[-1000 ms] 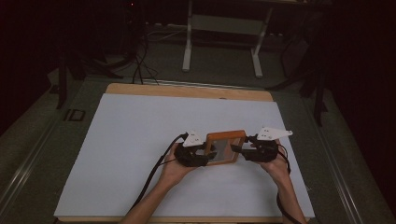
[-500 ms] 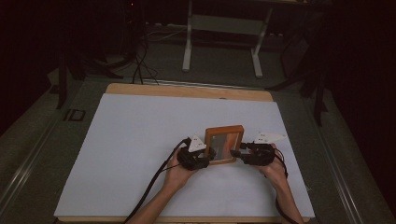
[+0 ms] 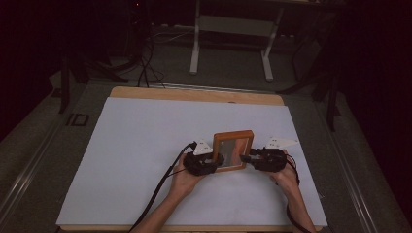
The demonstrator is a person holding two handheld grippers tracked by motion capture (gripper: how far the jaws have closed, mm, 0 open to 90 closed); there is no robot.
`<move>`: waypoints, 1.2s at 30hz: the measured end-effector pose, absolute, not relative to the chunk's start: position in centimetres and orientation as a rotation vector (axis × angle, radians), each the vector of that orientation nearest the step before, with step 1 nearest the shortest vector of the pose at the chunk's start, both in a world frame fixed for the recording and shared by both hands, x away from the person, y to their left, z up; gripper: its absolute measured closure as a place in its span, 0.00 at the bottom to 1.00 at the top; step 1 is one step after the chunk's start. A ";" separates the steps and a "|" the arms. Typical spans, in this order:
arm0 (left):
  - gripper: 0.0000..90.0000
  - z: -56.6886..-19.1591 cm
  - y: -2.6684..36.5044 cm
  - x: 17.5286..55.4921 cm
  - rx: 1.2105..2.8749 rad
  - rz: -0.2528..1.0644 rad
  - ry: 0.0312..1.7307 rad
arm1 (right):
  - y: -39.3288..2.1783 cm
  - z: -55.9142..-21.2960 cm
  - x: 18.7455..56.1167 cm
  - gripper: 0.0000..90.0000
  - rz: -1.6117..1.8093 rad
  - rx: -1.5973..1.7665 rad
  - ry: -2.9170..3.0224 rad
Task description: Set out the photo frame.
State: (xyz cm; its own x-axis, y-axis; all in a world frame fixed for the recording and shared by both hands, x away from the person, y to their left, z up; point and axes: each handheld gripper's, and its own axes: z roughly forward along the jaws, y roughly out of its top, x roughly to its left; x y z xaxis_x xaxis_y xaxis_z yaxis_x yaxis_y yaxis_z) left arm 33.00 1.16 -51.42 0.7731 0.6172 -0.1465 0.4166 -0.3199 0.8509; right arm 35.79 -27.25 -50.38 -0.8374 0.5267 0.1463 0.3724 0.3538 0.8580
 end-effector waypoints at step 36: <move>0.69 -49.1 9.4 33.1 1.914 0.119 0.773 | -21.2 -48.5 35.5 0.71 1.611 0.774 2.468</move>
